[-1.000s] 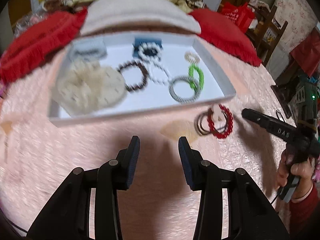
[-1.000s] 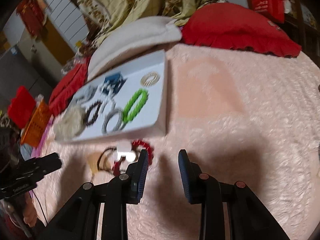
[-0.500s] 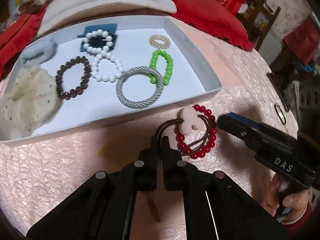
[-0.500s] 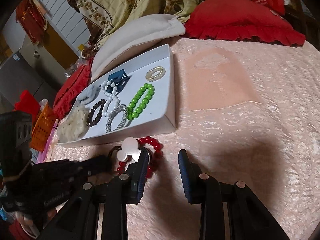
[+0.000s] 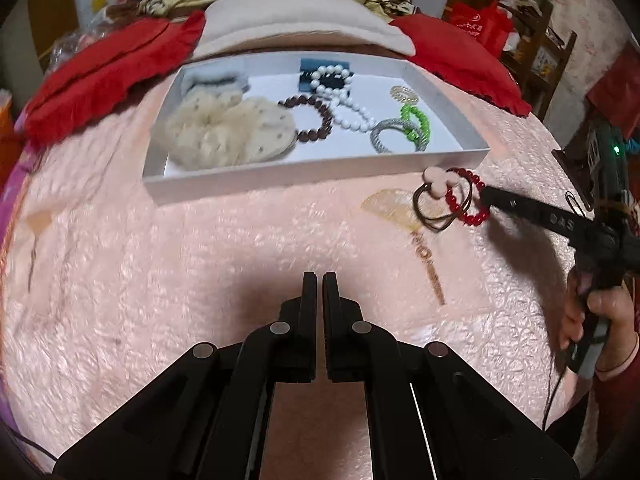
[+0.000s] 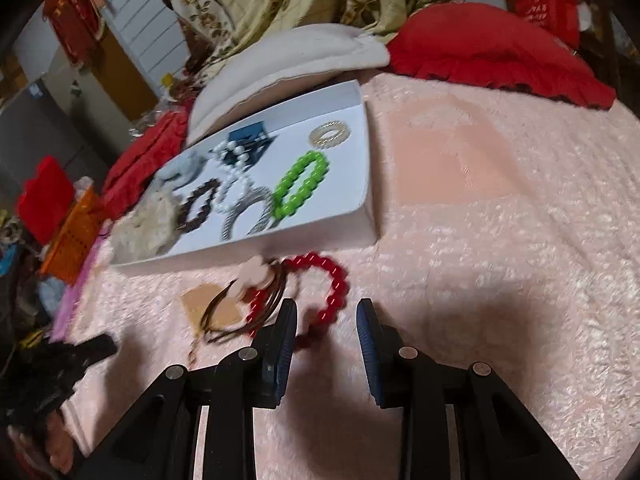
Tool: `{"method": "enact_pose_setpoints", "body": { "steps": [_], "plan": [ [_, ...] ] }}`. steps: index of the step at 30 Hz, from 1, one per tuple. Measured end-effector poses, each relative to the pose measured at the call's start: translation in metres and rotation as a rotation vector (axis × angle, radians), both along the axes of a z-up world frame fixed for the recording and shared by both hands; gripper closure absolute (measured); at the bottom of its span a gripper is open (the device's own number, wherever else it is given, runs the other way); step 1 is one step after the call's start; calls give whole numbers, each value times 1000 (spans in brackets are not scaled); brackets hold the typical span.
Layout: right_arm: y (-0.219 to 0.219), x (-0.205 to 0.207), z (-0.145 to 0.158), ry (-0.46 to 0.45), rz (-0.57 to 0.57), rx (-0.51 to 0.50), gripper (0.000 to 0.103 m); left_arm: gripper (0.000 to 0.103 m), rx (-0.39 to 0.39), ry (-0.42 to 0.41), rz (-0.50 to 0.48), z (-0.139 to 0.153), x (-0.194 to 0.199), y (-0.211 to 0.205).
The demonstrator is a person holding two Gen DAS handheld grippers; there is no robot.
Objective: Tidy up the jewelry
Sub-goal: 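Grasp the brown mouse-ornament hair tie with the left tool while the right tool grasps the red bead bracelet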
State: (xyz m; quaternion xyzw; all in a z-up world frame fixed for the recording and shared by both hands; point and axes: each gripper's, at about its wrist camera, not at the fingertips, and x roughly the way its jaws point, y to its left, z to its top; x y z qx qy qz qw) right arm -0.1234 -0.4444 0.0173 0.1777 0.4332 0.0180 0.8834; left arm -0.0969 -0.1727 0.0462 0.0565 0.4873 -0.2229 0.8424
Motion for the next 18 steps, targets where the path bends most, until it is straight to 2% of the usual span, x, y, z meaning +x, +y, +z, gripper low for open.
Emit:
{"method": "enact_pose_setpoints", "body": {
  "steps": [4, 6, 9, 16, 18],
  "plan": [
    [18, 11, 1, 13, 3, -161, 76, 101, -27, -6, 9, 1, 2, -5],
    [32, 11, 0, 25, 30, -253, 91, 101, -39, -17, 6, 3, 1, -10],
    [40, 0, 0, 57, 55, -347, 94, 101, -46, -21, -14, 6, -1, -17],
    [-9, -74, 2, 123, -80, -361, 94, 100, 8, -19, -109, 0, -1, -57],
    [-22, -97, 3, 119, -100, -325, 94, 100, 30, -29, -140, -2, 1, -76]
  ]
}}
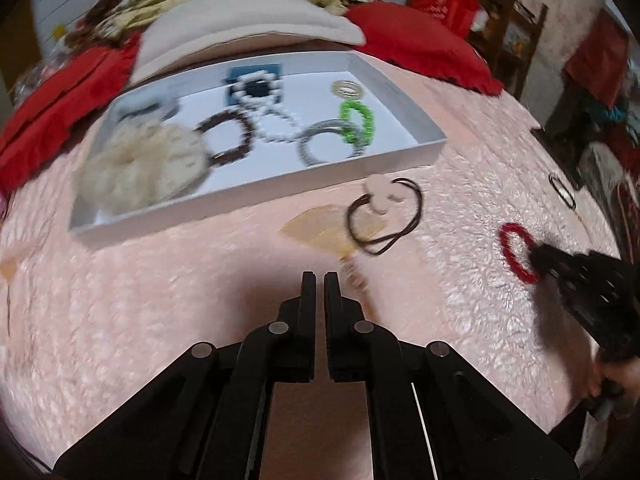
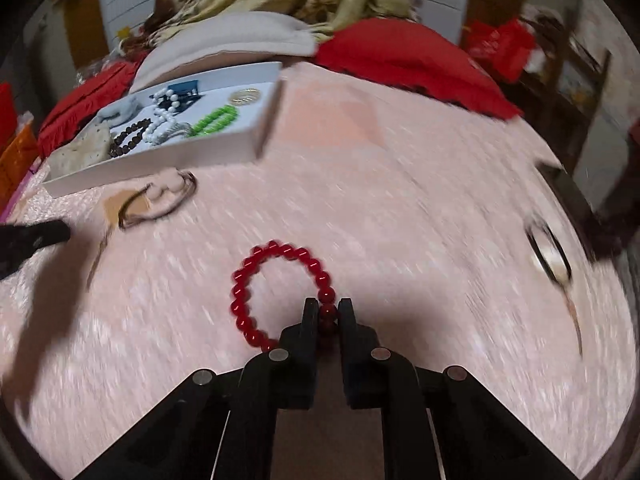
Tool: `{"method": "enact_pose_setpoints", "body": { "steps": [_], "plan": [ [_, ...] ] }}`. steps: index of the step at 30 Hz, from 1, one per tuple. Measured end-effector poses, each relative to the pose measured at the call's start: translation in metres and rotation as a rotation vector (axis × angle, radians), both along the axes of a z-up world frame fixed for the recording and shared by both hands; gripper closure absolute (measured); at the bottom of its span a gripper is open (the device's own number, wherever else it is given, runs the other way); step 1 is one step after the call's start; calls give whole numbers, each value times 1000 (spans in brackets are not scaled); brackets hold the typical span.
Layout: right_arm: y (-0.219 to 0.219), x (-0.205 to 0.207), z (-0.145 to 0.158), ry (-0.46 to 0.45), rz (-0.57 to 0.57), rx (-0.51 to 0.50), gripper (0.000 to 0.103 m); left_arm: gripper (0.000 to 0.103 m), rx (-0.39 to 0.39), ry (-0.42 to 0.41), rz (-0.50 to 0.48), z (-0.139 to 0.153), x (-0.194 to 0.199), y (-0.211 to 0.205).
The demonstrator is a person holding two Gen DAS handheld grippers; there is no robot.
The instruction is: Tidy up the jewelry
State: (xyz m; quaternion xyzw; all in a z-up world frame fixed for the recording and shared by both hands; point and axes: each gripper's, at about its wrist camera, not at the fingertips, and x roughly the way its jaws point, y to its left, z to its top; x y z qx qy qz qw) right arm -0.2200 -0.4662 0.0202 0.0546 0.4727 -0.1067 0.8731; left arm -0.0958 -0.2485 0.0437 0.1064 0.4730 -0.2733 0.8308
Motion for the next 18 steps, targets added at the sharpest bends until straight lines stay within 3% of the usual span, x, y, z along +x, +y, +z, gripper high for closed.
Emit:
{"method": "enact_pose_setpoints", "body": {
  "steps": [7, 12, 15, 18],
  "plan": [
    [-17, -34, 0, -84, -32, 97, 94, 98, -35, 36, -25, -6, 27, -38],
    [-17, -37, -1, -121, -46, 117, 94, 90, 12, 24, -47, -15, 43, -58],
    [-21, -38, -2, -135, -56, 154, 93, 81, 12, 1, -53, -14, 44, -60],
    [-25, -38, -2, -145, -57, 189, 86, 63, 2, 31, -62, -18, 44, -60]
  ]
}}
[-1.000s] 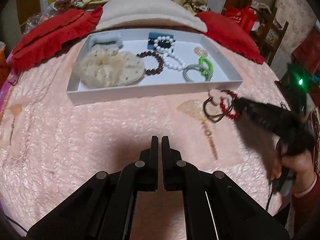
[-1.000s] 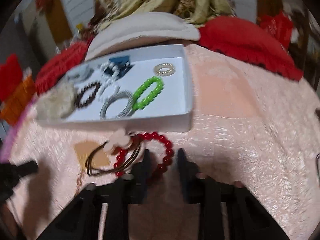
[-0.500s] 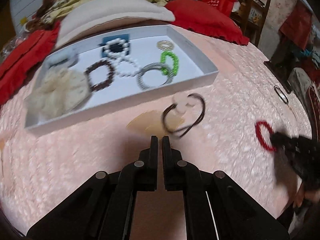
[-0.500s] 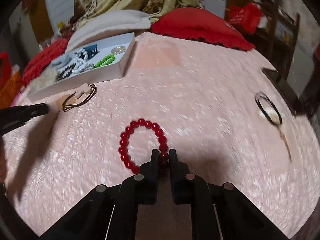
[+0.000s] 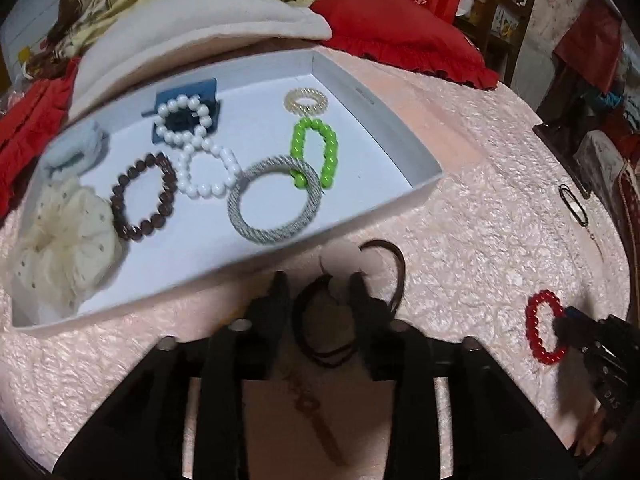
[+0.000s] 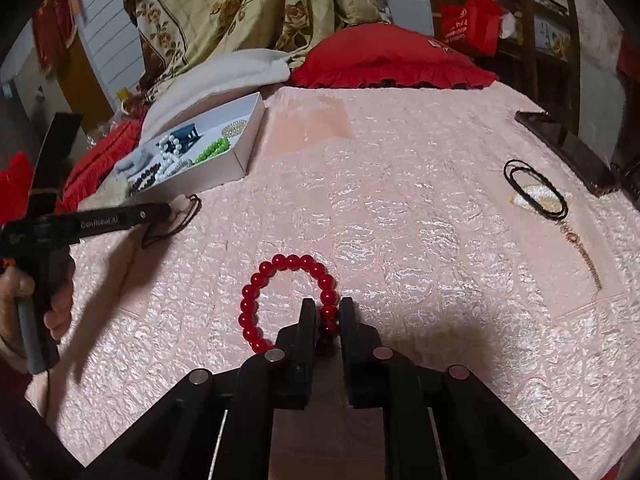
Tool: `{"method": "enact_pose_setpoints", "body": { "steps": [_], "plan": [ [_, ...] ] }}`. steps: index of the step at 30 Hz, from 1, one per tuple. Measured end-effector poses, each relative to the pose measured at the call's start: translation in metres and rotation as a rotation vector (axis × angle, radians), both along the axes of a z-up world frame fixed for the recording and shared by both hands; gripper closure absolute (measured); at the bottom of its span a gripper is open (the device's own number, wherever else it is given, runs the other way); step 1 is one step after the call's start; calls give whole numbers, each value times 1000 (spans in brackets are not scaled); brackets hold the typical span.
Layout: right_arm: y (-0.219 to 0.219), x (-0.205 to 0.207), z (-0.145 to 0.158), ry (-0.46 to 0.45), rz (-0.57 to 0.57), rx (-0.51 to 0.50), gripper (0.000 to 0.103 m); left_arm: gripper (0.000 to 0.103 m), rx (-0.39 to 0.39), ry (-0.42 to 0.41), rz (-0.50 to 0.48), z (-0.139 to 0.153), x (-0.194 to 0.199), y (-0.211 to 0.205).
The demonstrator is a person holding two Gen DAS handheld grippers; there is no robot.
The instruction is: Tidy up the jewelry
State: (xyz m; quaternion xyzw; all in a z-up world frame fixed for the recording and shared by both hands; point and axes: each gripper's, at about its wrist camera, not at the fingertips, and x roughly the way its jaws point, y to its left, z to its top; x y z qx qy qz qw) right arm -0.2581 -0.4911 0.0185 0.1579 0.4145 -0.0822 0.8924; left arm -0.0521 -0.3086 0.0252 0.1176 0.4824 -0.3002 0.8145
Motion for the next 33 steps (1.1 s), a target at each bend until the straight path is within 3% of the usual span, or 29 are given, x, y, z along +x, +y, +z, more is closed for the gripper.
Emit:
{"method": "enact_pose_setpoints", "body": {
  "steps": [2, 5, 7, 9, 10, 12, 14, 21, 33],
  "plan": [
    [0, 1, 0, -12, 7, 22, 78, 62, 8, -29, -10, -2, -8, 0],
    [8, 7, 1, -10, 15, -22, 76, 64, 54, -96, -44, -2, -20, -1],
    [15, 11, 0, -1, 26, -73, 76, 97, 53, -73, -48, 0, -23, -1],
    [23, 17, -1, 13, 43, -135, 75, 101, 56, -54, -57, 2, -26, -2],
    [26, 20, -1, 19, 54, -155, 76, 101, 58, -63, -61, 4, -29, -2],
    [31, 24, -1, 20, 85, -168, 89, 101, 55, -79, -57, 6, -37, 1],
    [32, 28, -1, 18, 99, -146, 94, 102, 24, -74, -51, 12, -44, 9],
    [36, 24, 5, -34, 92, -36, 94, 102, -34, -120, -11, 46, -69, 43],
    [64, 1, 50, -133, 118, -26, 94, 102, -106, -151, 103, 84, -115, 107]
  ]
}}
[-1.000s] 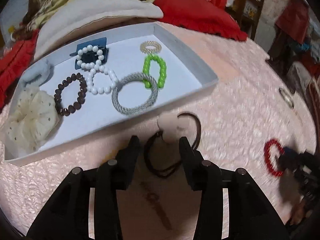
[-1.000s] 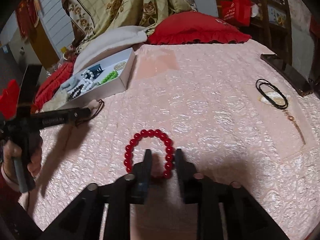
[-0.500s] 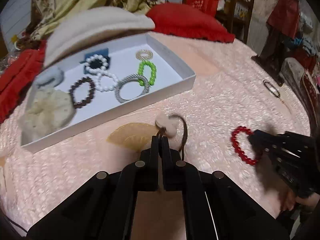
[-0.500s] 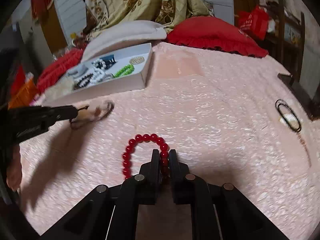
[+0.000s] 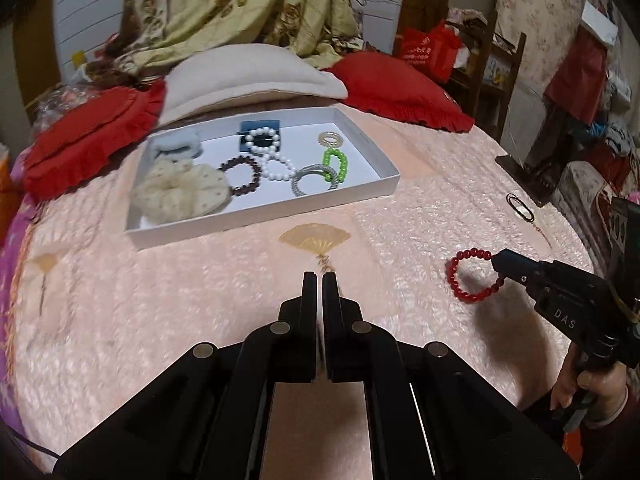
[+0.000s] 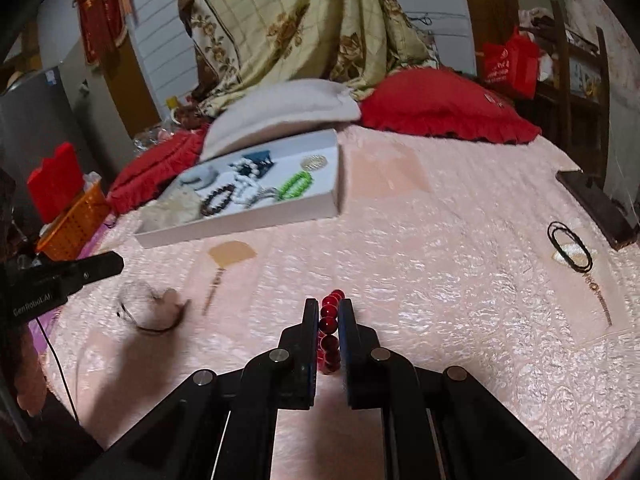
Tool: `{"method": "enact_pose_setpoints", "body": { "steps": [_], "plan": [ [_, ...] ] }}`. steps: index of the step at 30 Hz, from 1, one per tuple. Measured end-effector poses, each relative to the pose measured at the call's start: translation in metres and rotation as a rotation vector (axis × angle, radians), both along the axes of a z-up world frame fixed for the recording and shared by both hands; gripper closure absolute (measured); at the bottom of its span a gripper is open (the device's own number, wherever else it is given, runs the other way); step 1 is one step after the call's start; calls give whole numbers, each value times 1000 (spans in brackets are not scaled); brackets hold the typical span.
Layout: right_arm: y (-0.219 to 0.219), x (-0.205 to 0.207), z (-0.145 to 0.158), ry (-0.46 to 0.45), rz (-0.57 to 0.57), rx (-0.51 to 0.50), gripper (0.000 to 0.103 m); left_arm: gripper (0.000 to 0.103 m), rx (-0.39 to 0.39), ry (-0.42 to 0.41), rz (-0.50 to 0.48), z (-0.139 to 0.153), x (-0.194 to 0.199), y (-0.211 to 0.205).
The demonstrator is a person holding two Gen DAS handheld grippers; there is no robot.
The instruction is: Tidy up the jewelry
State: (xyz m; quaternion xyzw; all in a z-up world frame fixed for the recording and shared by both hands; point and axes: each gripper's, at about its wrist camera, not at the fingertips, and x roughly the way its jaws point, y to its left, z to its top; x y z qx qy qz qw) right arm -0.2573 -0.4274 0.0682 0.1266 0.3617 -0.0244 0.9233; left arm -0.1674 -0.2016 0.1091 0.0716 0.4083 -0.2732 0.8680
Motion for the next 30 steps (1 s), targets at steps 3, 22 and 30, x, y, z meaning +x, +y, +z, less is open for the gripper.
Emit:
{"method": "enact_pose_setpoints", "body": {
  "steps": [3, 22, 30],
  "plan": [
    [13, -9, 10, -22, 17, -2, 94, 102, 7, -19, 25, 10, -16, 10],
    [94, -49, 60, -112, 170, -53, 94, 102, 119, -183, 199, 43, -83, 52],
    [104, -56, 69, -121, 197, -59, 94, 102, 148, -205, 254, 48, -90, 62]
  ]
}}
